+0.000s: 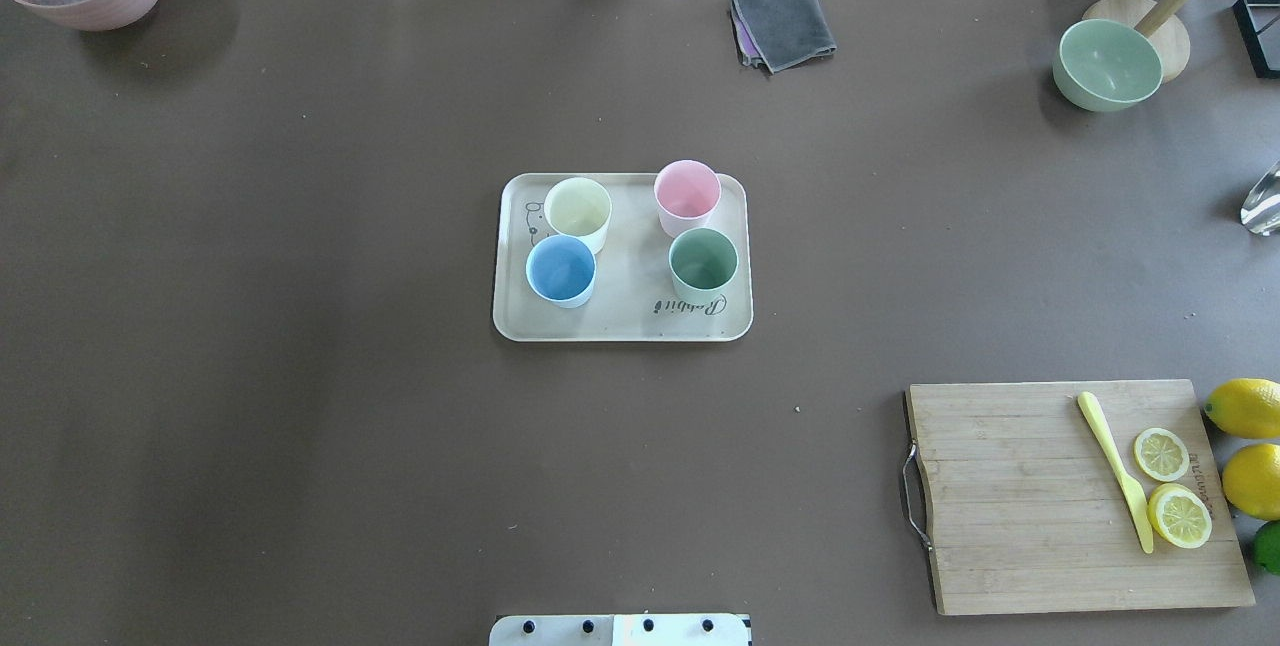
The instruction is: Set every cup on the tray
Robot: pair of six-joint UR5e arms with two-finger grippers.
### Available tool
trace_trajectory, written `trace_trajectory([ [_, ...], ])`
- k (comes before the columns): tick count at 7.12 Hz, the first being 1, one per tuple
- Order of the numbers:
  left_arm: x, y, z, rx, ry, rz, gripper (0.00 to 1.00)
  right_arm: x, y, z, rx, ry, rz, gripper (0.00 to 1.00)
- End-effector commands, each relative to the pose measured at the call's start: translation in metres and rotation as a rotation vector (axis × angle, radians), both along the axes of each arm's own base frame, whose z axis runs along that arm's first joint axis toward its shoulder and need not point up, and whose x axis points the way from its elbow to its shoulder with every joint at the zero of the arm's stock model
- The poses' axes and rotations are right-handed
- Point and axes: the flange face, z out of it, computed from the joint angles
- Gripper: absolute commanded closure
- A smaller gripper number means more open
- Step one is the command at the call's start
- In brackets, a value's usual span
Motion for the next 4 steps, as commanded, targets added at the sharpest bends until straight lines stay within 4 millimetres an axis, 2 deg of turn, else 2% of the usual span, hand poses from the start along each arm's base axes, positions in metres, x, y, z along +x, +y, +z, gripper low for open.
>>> trace_trajectory([
  [1, 0.0005, -0.0018, -0.0019, 0.005, 0.001, 0.000, 0.02, 0.0029, 0.0077, 0.0045, -0.002, 0.001, -0.001, 0.00],
  [4, -0.0010, -0.0008, -0.0047, 0.009, 0.002, -0.004, 0.02, 0.0047, 0.0105, 0.0072, -0.009, 0.000, 0.002, 0.00],
])
